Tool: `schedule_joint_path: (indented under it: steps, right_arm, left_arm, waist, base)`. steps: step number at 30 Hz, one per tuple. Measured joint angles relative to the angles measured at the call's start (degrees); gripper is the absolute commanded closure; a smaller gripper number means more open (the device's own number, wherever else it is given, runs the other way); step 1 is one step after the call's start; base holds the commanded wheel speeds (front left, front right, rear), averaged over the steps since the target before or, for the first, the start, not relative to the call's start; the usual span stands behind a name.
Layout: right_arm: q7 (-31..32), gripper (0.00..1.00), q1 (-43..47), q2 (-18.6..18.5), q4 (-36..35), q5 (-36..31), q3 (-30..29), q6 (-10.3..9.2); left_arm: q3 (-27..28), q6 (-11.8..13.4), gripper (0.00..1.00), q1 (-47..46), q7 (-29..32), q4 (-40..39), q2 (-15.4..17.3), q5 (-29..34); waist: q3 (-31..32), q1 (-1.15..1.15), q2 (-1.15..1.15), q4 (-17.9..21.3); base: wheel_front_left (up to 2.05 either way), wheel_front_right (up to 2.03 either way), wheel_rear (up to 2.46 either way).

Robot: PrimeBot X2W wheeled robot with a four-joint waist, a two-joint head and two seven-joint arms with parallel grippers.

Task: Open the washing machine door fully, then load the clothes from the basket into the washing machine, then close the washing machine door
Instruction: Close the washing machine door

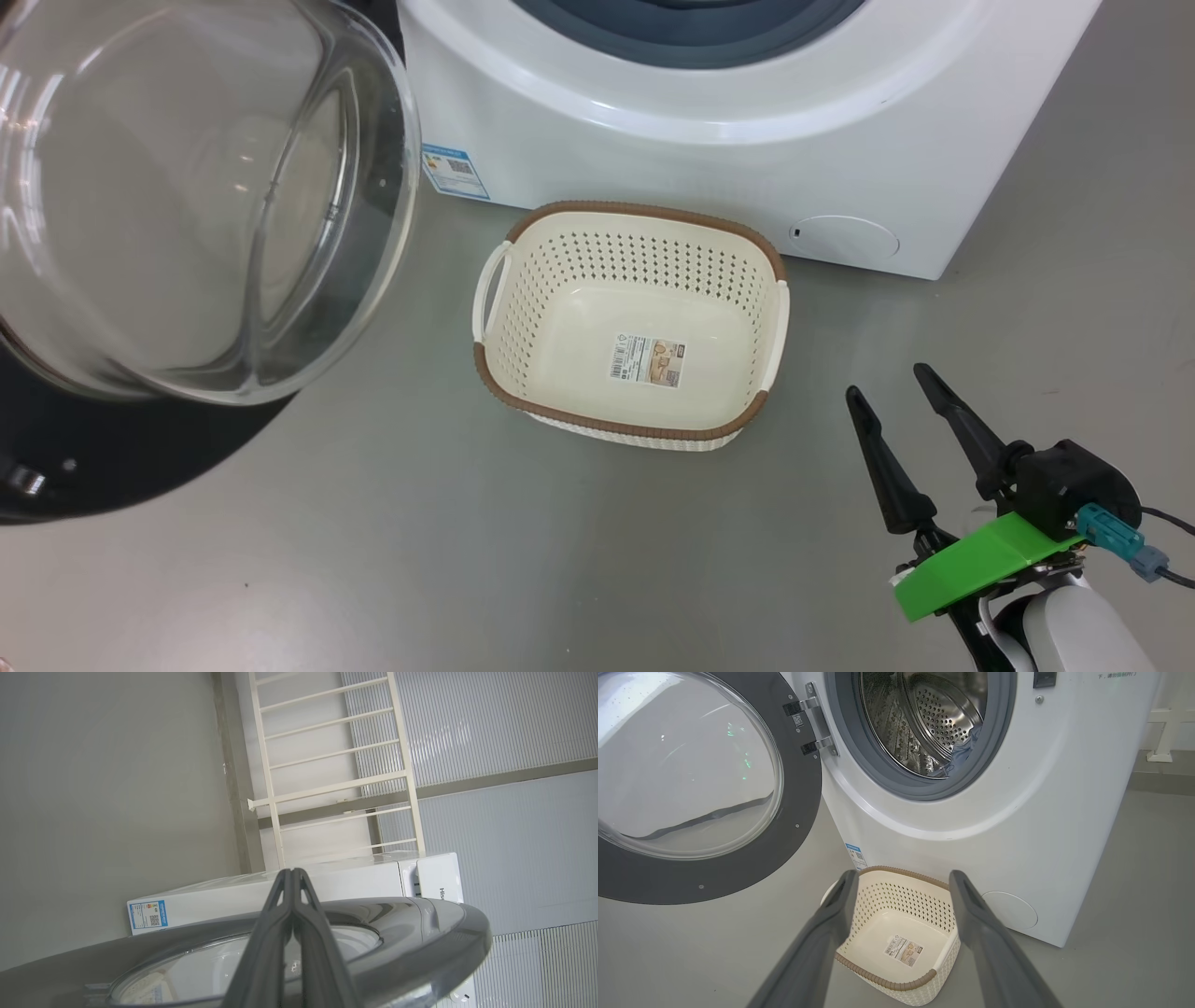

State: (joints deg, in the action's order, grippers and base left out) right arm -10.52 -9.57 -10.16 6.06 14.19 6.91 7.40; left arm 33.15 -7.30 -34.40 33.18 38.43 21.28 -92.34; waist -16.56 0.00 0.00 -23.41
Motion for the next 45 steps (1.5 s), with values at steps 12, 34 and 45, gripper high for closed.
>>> schedule_joint_path:
  steps: [12, 34, 45]
  right_arm:
    - [-1.2, 0.0, 0.0, 1.1, 1.9, 0.1, 0.1, 0.0]
    - [-3.7, 0.0, -1.4, 3.4, 5.6, 1.2, 0.9, 0.0]
    - [-3.8, 0.0, -1.4, 4.5, 6.0, 1.7, 0.2, 0.0]
  left_arm:
    - [-2.0, 0.7, 1.0, 6.8, 13.1, -11.7, -4.7, -5.7]
    - [-9.6, 7.7, 1.0, 20.5, 24.5, -40.7, -12.9, -10.2]
    - [-13.7, 7.3, 1.0, 24.2, 25.3, -48.5, -16.7, -10.0]
  waist:
    - [0.9, 0.0, 0.0, 0.9]
    - [2.3, 0.0, 0.0, 7.7]
    - [2.5, 0.0, 0.0, 13.9]
  base:
    - [0.0, 0.0, 0.0]
    - [0.0, 0.0, 0.0]
    - [0.0, 0.0, 0.0]
